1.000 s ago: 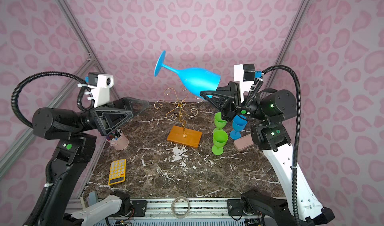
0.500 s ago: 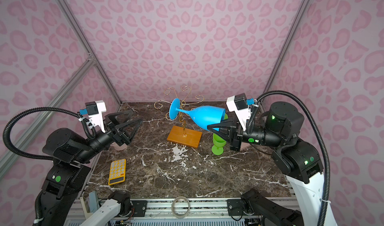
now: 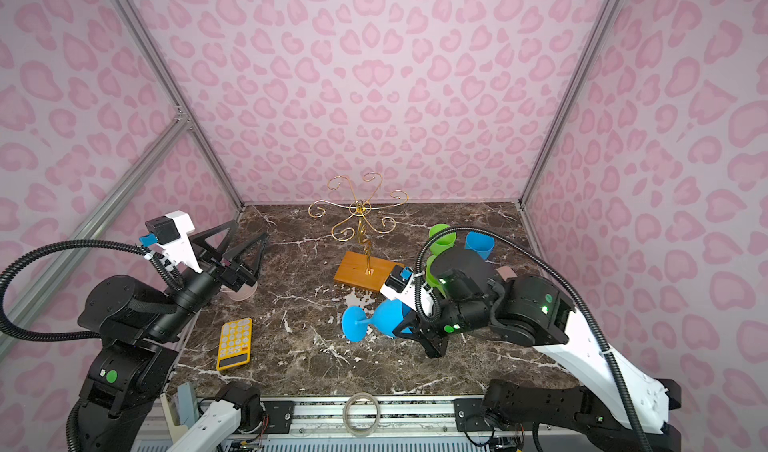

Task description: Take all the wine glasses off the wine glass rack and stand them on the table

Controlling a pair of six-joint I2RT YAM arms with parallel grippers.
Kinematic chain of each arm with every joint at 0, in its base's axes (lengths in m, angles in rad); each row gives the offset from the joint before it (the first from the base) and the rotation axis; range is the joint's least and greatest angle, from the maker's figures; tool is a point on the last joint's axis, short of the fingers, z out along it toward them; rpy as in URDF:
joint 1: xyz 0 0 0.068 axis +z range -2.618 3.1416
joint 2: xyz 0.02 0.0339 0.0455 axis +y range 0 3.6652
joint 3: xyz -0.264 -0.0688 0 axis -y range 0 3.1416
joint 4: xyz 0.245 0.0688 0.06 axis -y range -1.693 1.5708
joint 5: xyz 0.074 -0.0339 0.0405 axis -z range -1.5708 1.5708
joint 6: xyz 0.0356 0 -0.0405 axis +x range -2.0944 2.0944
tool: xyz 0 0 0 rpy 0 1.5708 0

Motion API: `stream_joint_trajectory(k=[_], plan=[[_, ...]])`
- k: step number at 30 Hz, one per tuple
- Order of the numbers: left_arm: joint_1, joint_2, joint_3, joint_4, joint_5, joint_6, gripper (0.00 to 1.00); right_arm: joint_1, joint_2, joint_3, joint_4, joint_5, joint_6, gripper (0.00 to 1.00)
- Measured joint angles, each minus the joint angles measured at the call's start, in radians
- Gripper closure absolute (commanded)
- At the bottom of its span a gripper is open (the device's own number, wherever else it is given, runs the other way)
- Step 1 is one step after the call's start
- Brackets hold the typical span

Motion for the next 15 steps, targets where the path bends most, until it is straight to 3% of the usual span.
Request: stream_joint_trajectory(k=[6, 15], plan=[[0.000, 0.000, -0.002, -0.004, -0.006, 0.013, 0.03, 0.006, 0.035, -0.050, -0.081, 0.132, 0.050, 1.00], [0.000, 0.004, -0.007, -0.006, -0.002, 0.011, 0.03, 0.000, 0.285, -0.023, -0.174, 0.275, 0.059, 1.00]])
